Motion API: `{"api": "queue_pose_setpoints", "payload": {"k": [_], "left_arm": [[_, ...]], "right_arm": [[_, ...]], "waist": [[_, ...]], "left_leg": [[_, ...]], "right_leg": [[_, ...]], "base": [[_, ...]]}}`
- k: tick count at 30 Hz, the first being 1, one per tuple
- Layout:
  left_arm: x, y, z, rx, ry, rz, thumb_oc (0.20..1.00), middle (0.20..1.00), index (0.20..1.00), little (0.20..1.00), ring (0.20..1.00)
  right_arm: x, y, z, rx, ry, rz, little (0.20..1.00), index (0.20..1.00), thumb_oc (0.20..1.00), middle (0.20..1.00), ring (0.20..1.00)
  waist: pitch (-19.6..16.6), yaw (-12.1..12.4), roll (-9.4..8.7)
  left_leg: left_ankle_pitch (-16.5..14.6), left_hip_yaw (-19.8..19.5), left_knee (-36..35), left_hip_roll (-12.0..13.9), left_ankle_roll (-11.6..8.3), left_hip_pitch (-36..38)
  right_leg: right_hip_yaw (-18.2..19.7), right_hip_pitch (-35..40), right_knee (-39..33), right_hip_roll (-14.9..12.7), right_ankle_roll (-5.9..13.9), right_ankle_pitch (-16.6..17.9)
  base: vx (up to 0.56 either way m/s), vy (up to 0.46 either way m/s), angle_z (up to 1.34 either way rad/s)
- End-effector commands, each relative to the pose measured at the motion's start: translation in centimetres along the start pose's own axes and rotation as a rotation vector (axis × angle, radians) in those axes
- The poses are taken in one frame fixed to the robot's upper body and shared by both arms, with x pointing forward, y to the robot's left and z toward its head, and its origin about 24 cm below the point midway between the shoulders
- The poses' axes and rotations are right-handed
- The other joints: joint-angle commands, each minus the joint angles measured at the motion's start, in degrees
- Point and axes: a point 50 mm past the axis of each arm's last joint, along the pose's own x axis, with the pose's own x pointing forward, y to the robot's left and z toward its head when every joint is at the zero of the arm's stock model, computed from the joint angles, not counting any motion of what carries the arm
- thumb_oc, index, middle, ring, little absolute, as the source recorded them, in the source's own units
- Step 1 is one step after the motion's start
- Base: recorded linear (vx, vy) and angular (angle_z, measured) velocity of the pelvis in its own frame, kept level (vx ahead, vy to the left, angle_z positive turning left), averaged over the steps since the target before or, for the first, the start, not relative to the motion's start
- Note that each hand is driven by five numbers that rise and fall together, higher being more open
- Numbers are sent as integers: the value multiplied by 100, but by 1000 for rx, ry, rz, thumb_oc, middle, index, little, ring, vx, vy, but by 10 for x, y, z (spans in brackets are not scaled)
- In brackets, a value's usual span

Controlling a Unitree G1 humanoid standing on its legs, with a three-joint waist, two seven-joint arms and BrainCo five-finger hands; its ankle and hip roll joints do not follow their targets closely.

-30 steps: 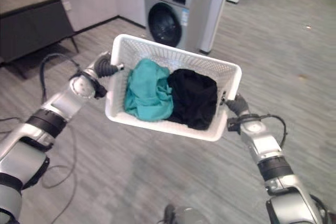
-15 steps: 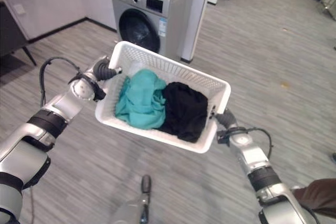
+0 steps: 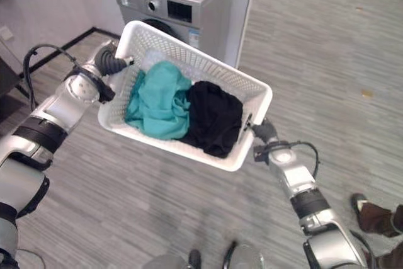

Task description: Grab the laundry basket,head to the washer,open it,put in the laundry and shut it.

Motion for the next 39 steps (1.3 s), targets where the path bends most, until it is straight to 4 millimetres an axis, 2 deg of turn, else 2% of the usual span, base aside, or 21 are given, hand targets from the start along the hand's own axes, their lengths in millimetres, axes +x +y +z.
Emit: {"api": "queue_pose_setpoints", "payload": {"k": [1,2,5,7,8,9,10,11,12,13,15,16,18,19,20,21,22,24,26,29,39], "left_arm": [[5,13,32,-31,-146,89,200,200,200,200,200],[5,11,32,-27,-148,91,200,200,200,200,200],[5,11,25,-21,-125,103,200,200,200,200,200],[4,9,23,-22,-124,91,200,200,200,200,200],[2,5,17,-40,-113,82,200,200,200,200,200],[2,5,16,-42,-111,82,200,200,200,200,200],[1,4,14,-50,-107,67,200,200,200,200,200],[1,4,14,-50,-107,67,200,200,200,200,200],[1,6,15,-61,-106,69,200,200,200,200,200],[1,9,15,-69,-103,68,200,200,200,200,200],[1,9,15,-69,-102,68,200,200,200,200,200],[1,15,14,-115,-95,84,200,200,200,200,200],[0,14,14,-144,-95,77,200,200,200,200,200],[1,11,16,-155,-95,68,200,200,200,200,200],[2,10,18,-164,-98,61,200,200,200,200,200],[2,4,22,-200,-108,46,200,200,200,200,200],[2,4,22,-200,-108,46,200,200,200,200,200],[3,-3,24,-231,-115,37,200,200,200,200,200],[3,-11,23,-261,-109,33,200,200,200,200,200],[2,-24,23,-283,-101,8,200,200,200,200,200],[-5,-47,19,-311,-97,-45,200,200,200,200,200]], "right_arm": [[3,13,84,38,-362,94,200,200,200,200,200],[2,12,85,23,-365,98,200,200,200,200,200],[0,9,84,14,-362,100,200,200,200,200,200],[0,7,84,17,-363,109,200,200,200,200,200],[-1,7,83,22,-365,109,200,200,200,200,200],[-1,7,83,21,-364,110,200,200,200,200,200],[0,8,86,32,-373,118,200,200,200,200,200],[0,8,86,32,-373,118,200,200,200,200,200],[0,8,89,35,-380,120,200,200,200,200,200],[0,6,92,30,-386,116,200,200,200,200,200],[0,6,92,30,-386,116,200,200,200,200,200],[2,8,98,32,-399,115,200,200,200,200,200],[2,5,98,28,-398,94,200,200,200,200,200],[2,3,97,28,-396,84,200,200,200,200,200],[2,1,97,25,-394,78,200,200,200,200,200],[0,1,93,15,-387,77,200,200,200,200,200],[0,1,93,15,-386,76,200,200,200,200,200],[-1,2,91,16,-385,77,200,200,200,200,200],[0,3,86,20,-372,75,200,200,200,200,200],[1,4,82,35,-365,59,200,200,200,200,200],[3,6,73,17,-341,54,200,200,200,200,200]], "waist": [[-598,4,-143],[-601,-85,-125],[-716,-87,-152],[-824,-170,-244],[-890,-220,-232],[-896,-241,-200],[-924,-220,-225],[-924,-220,-225],[-908,-224,-238],[-868,-208,-294],[-880,-226,-282],[-773,-122,-355],[-727,-123,-347],[-674,-118,-342],[-663,-109,-359],[-651,-84,-411],[-659,-79,-434],[-660,-5,-418],[-694,5,-356],[-785,-25,-294],[-962,27,-203]], "left_leg": [[-176,493,119,760,-328,-407],[-244,424,93,700,-280,-322],[-451,439,-31,655,-295,36],[-598,288,108,782,-401,328],[-452,201,237,962,-505,438],[-464,186,240,1000,-526,443],[-190,126,769,1246,-596,339],[-190,126,769,1246,-596,339],[127,30,1497,1465,-644,64],[248,-15,2175,1574,-589,-246],[231,-39,2214,1586,-591,-284],[685,-22,3484,1911,-484,-778],[857,129,3817,2235,-511,-903],[802,249,3753,2301,-554,-1017],[665,356,3600,2230,-561,-1110],[488,539,2900,2011,-529,-1315],[508,560,2855,1982,-519,-1292],[460,402,1770,1669,-640,-1397],[663,230,401,1494,-785,-1220],[728,206,155,1422,-840,-922],[606,317,-245,1269,-752,-484]], "right_leg": [[898,626,-1226,-368,935,812],[1402,466,-1631,-457,1023,1044],[1602,460,-2061,-520,1155,1333],[1802,461,-1626,-310,1156,1314],[1830,436,-1447,-114,1098,1230],[1807,437,-1415,-84,1081,1200],[1686,571,-1322,67,948,1081],[1686,571,-1322,67,948,1081],[1535,730,-1332,203,803,999],[1478,863,-1366,292,675,928],[1458,853,-1366,301,673,929],[1395,1207,-1486,675,289,683],[1334,1419,-1503,823,196,508],[1264,1536,-1559,869,164,463],[1243,1610,-1627,861,196,453],[1171,1631,-1743,752,230,514],[1177,1630,-1747,724,238,516],[1181,1680,-1798,659,314,490],[1132,1740,-1804,615,385,450],[1087,1839,-1782,573,393,376],[1073,1945,-1717,380,505,324]], "base": [[237,-101,82],[245,-97,95],[515,-222,51],[636,-336,29],[353,-224,9],[401,-340,1],[202,-212,2],[295,-381,16],[151,-303,25],[149,-303,25],[108,-244,3],[295,-450,-5],[287,-367,4],[155,-137,1],[139,-43,4],[83,17,20],[67,59,23],[76,103,11],[100,136,7],[119,98,-6],[57,82,1]]}}
